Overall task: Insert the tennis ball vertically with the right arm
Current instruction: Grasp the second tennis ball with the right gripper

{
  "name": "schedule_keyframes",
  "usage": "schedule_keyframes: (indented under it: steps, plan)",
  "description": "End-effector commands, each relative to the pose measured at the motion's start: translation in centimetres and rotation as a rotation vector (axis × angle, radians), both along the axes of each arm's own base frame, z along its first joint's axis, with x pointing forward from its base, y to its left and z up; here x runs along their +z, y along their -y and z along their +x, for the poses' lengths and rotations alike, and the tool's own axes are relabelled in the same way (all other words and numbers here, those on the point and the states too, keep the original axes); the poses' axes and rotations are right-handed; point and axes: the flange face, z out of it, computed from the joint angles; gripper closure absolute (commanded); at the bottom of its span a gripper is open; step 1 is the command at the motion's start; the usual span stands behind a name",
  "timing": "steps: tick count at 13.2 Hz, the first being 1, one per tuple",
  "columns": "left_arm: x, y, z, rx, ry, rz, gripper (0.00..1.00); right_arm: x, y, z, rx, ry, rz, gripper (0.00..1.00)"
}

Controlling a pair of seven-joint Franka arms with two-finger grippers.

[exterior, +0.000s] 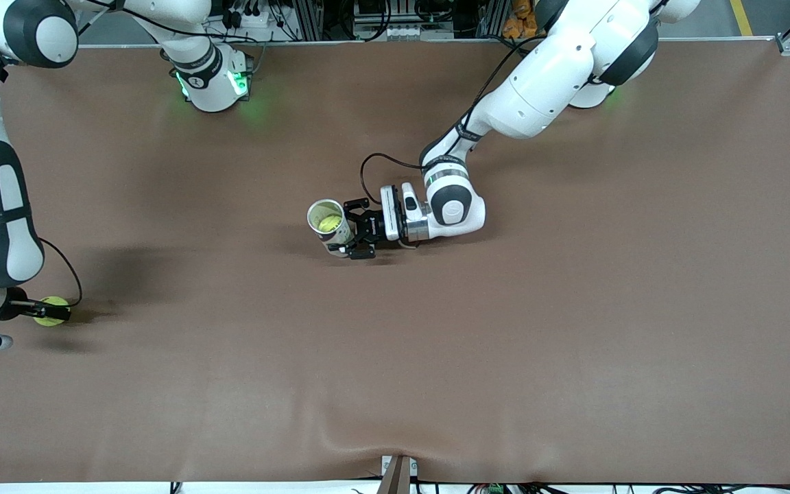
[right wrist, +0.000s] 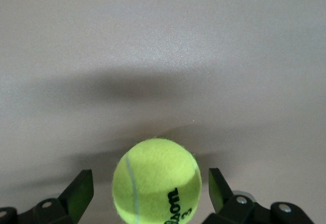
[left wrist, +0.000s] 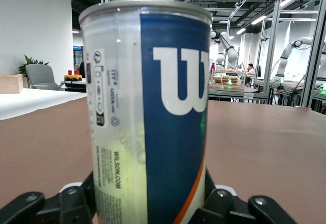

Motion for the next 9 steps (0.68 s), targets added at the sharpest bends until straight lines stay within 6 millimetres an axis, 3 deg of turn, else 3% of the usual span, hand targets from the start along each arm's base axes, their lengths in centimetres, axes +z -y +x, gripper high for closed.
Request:
schedule_keyframes:
  steps: [1,2,3,6,9]
  plan:
    - [-0.7,0.3,-0.5,0.018,0.175,0.0,0.28,-0.3,0.6,0.1,-0.011,0.012,0.012,0.0]
    - [-0.7,0.2,-0.4,0.019,0.175,0.0,0.3,-0.2,0.7,0.0,-0.012,0.01,0.011,0.17]
    - [-0.7,0.2,-0.5,0.017,0.174,0.001,0.33,0.0,0.5,0.0,-0.011,0.006,0.013,0.24]
    - [-0.8,0.2,-0.5,0.019,0.173,0.001,0.39,0.3,0.3,-0.1,-0.009,-0.012,0.022,0.32]
    - [-1.2,0.1,-0.7,0.018,0.167,0.005,0.42,3.0,-1.2,-0.1,-0.005,-0.065,0.047,0.32]
